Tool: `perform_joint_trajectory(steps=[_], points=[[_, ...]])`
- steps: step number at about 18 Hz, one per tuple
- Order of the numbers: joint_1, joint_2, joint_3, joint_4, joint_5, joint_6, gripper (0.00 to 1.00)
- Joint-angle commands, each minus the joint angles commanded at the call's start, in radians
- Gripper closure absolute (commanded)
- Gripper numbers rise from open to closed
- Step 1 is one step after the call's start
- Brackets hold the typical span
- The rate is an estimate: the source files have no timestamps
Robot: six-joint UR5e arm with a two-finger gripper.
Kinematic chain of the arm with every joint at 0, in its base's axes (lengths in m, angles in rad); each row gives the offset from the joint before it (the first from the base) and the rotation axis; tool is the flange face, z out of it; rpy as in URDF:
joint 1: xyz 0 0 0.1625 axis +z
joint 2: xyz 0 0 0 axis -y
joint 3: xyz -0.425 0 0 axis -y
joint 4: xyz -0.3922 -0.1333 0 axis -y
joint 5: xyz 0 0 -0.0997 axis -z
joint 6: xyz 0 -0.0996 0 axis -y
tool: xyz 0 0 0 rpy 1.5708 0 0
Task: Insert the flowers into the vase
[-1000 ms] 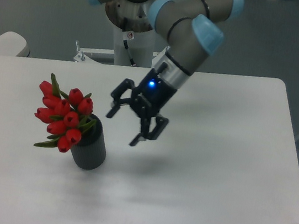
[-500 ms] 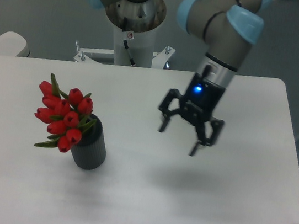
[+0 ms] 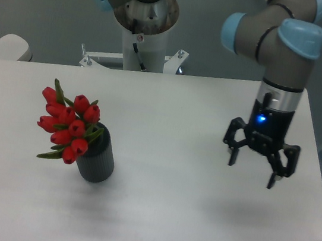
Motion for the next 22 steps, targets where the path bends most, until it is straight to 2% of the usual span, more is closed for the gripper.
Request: perform_joint_trajectory(steps=[2, 4, 6, 10, 22], points=[[0.003, -0.006, 0.049, -0.075, 0.041, 0.078, 0.00], [0.003, -0.011, 0.087, -0.149, 0.139, 0.166, 0.00], [0.002, -0.018, 0.115, -0.184, 0.179, 0.212, 0.00], [-0.003, -0.037, 0.172, -0.220, 0.179, 0.214, 0.00], [-0.017, -0.041, 0.177, -0.214, 0.207, 0.212, 0.00]])
